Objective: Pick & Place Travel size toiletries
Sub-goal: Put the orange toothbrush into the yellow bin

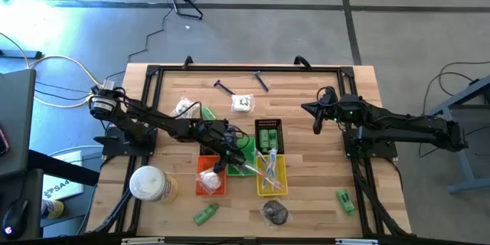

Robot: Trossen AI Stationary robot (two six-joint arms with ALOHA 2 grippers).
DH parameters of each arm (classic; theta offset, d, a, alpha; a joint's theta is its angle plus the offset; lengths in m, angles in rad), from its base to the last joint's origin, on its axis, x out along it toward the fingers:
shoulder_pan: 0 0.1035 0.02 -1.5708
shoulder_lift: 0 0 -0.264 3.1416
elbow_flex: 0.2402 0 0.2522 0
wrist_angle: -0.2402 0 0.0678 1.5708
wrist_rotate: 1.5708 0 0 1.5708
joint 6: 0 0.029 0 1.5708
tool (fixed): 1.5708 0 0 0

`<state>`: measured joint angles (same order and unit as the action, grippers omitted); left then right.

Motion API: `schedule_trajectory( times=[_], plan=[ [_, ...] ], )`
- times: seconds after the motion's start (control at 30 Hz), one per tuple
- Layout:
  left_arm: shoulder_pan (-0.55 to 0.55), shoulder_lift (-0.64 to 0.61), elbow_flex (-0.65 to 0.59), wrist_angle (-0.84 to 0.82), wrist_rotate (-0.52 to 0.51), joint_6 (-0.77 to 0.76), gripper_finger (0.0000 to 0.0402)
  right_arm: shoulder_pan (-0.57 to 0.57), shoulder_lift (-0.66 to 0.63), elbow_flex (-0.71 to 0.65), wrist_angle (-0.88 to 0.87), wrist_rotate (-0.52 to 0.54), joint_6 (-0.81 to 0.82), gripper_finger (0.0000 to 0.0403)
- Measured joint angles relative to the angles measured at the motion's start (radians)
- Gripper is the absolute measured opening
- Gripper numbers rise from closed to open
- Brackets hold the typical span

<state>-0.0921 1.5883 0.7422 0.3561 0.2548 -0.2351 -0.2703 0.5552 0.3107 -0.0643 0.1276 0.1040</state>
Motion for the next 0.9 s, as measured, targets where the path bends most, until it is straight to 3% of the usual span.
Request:
schedule_trajectory(
  times=[0.23,0.43,0.9],
  plan=[
    [-0.002,0.000,0.000,0.029,-0.004,-0.009,0.0156,0.000,0.000,0.000,0.000,0.000,0.000,0.0002],
    [-0.023,0.080,0.010,0.097,-0.002,-0.007,0.0156,0.000,0.000,0.000,-0.001,-0.001,0.000,0.0002],
    [-0.026,0.111,0.093,0.006,0.029,0.021,0.0148,0.000,0.000,0.000,-0.018,0.000,-0.001,0.0002]
  ],
)
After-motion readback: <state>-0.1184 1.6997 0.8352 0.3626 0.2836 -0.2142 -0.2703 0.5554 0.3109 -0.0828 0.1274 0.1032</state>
